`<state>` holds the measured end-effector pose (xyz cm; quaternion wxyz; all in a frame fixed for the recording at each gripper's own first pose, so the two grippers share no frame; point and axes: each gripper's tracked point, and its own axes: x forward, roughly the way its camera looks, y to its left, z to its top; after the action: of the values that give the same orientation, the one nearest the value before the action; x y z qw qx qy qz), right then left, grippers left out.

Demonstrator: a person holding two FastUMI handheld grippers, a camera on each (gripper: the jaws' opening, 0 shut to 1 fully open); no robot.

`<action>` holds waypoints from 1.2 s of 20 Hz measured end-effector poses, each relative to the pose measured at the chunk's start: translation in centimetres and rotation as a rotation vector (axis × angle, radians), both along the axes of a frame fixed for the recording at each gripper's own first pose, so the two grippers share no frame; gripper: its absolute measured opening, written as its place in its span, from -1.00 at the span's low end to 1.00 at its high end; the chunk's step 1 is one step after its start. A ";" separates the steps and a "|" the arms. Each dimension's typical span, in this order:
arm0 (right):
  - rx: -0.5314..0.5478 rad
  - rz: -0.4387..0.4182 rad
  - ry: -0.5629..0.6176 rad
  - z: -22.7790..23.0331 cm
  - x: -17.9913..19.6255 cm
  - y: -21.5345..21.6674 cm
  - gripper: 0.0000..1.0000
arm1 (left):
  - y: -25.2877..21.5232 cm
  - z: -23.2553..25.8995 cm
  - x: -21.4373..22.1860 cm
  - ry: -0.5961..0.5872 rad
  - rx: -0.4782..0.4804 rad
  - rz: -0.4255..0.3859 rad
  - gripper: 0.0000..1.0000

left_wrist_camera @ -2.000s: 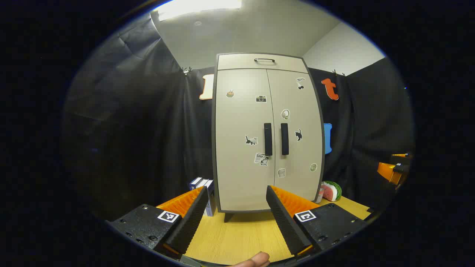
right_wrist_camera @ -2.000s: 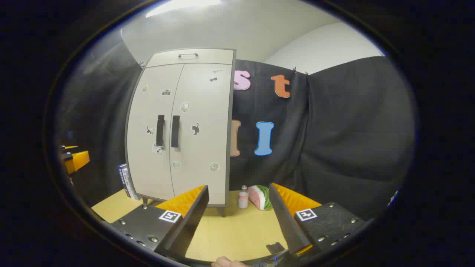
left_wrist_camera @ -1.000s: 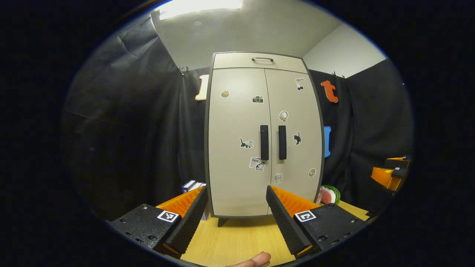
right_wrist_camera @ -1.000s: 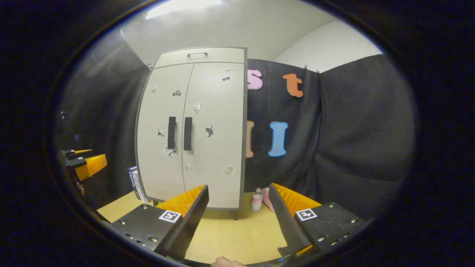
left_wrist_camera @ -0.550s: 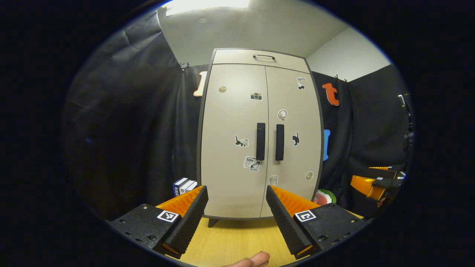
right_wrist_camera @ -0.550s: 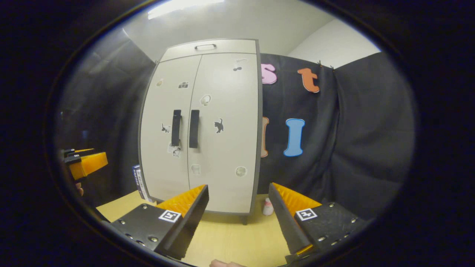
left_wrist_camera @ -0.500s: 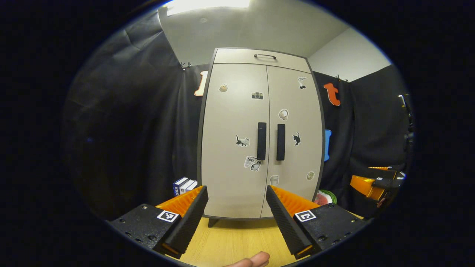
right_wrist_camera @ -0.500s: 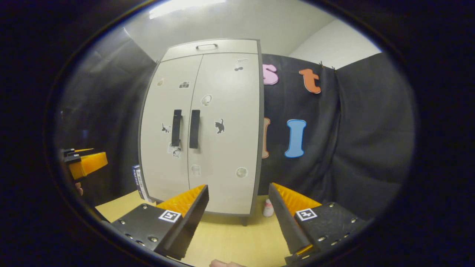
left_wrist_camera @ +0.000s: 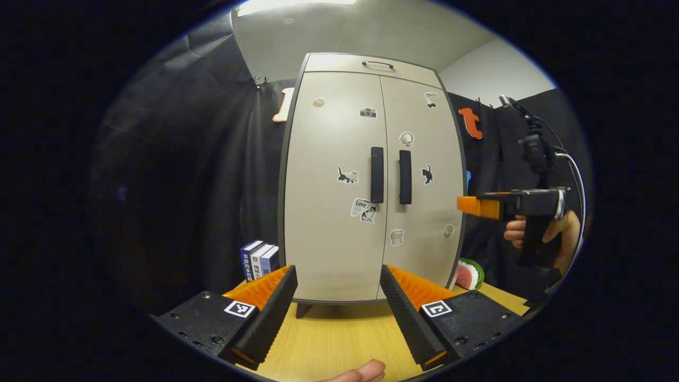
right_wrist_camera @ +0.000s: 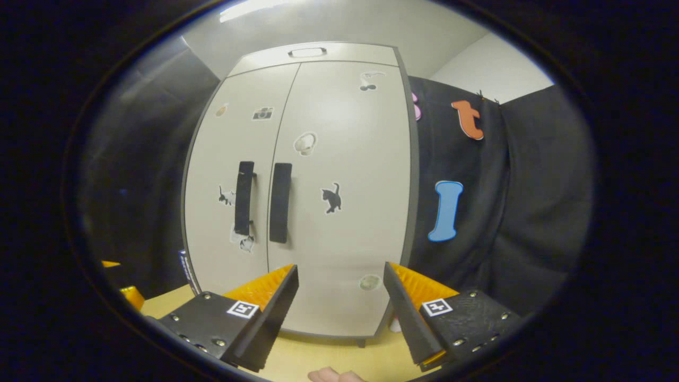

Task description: Open the right door of the double-door shoe cabinet with the right hand, and open the left door with the left hand.

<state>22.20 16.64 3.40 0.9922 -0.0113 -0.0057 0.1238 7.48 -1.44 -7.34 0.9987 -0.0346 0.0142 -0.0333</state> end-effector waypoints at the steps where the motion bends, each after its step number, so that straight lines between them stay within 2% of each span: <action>1: 0.014 0.004 0.010 0.6 0.9 1.1 0.92 | 0.2 -0.3 0.0 0.004 0.001 -0.008 0.96; 4: 0.040 0.023 0.031 2.2 3.2 4.8 0.92 | 1.4 -1.1 -0.1 0.014 0.003 -0.010 0.96; 8: 0.046 -0.017 0.046 3.1 6.6 8.1 0.90 | 2.5 -1.9 -0.1 0.032 0.020 -0.010 0.96; 10: 0.056 -0.001 0.077 3.2 7.8 9.8 0.92 | 3.1 -1.7 -0.2 0.028 0.025 -0.003 0.96; 13: 0.030 0.065 0.106 2.5 9.1 12.0 0.87 | 3.6 -1.4 -0.5 0.026 -0.017 -0.009 0.96; 14: 0.017 0.048 0.143 1.6 9.6 11.7 0.83 | 3.7 -1.4 -0.6 0.028 -0.029 -0.012 0.96; 15: 0.036 0.028 0.110 3.0 9.3 11.0 0.53 | 3.8 -1.3 -0.7 0.031 -0.039 -0.019 0.96; 16: 0.053 0.032 0.140 2.3 9.7 11.2 0.43 | 3.6 -1.5 -0.8 0.038 -0.051 -0.032 0.96; 17: 0.067 0.040 0.134 2.5 9.9 11.4 0.08 | 3.2 -1.7 -0.9 0.054 -0.065 -0.056 0.96; 18: 0.065 0.074 0.135 2.4 9.8 11.9 0.12 | 3.1 -1.8 -1.0 0.063 -0.074 -0.063 0.96; 19: 0.073 0.093 0.143 2.6 8.7 11.8 -0.03 | 3.4 -1.7 -1.0 0.062 -0.070 -0.056 0.93; 20: 0.079 0.101 0.149 2.3 9.3 12.0 -0.48 | 3.7 -1.7 -1.1 0.065 -0.061 -0.043 0.96; 21: 0.092 0.124 0.160 2.2 9.4 12.0 -0.48 | 4.0 -1.6 -1.2 0.060 -0.054 -0.028 0.96; 22: 0.112 0.151 0.170 2.1 9.6 12.3 -0.58 | 4.2 -1.5 -1.3 0.061 -0.052 -0.014 0.96; 24: 0.134 0.180 0.179 2.0 9.4 12.3 -0.60 | 4.1 -1.7 -1.6 0.073 -0.048 -0.007 0.96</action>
<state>31.56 28.91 5.43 0.9722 0.0664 0.0738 0.2122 5.85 2.69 -9.06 0.9963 -0.0598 0.0501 -0.0358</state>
